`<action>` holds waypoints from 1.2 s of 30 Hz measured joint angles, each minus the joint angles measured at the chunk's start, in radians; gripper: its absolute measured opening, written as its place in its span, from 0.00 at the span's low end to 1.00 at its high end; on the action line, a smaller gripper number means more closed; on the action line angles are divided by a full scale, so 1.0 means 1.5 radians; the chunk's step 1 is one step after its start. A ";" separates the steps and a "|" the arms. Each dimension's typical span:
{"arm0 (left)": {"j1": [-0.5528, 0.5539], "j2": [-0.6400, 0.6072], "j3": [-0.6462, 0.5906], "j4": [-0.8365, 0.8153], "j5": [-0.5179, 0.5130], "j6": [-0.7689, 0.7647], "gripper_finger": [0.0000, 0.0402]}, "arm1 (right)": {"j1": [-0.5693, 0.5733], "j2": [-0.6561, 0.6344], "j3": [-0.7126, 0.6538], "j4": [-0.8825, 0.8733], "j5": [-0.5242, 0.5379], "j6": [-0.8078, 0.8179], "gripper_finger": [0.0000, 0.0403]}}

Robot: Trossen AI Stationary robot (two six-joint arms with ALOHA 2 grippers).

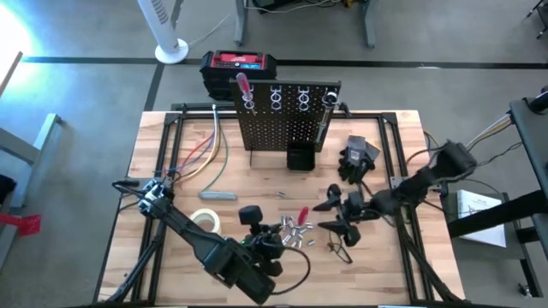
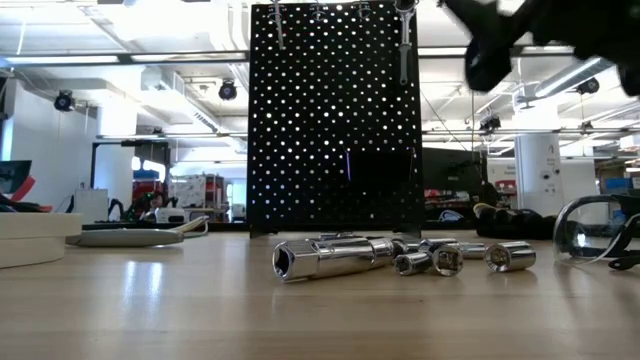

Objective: Hang tools onto peg board
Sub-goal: Hang the allen wrench on the peg board

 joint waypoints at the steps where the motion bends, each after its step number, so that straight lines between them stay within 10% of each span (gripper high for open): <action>1: 0.003 0.000 0.002 0.007 0.003 0.007 0.00 | -0.009 0.014 0.009 -0.005 -0.009 0.008 0.57; 11: 0.024 -0.009 0.006 0.071 0.047 0.064 0.00 | -0.044 0.089 0.082 -0.003 -0.102 0.036 0.47; 19: 0.023 -0.035 0.006 0.044 0.043 0.047 0.00 | -0.043 0.050 0.057 -0.002 -0.096 0.004 0.04; 36: 0.031 -0.034 0.000 -0.044 -0.008 -0.052 0.00 | -0.062 -0.190 0.162 -0.488 -0.044 -0.009 0.00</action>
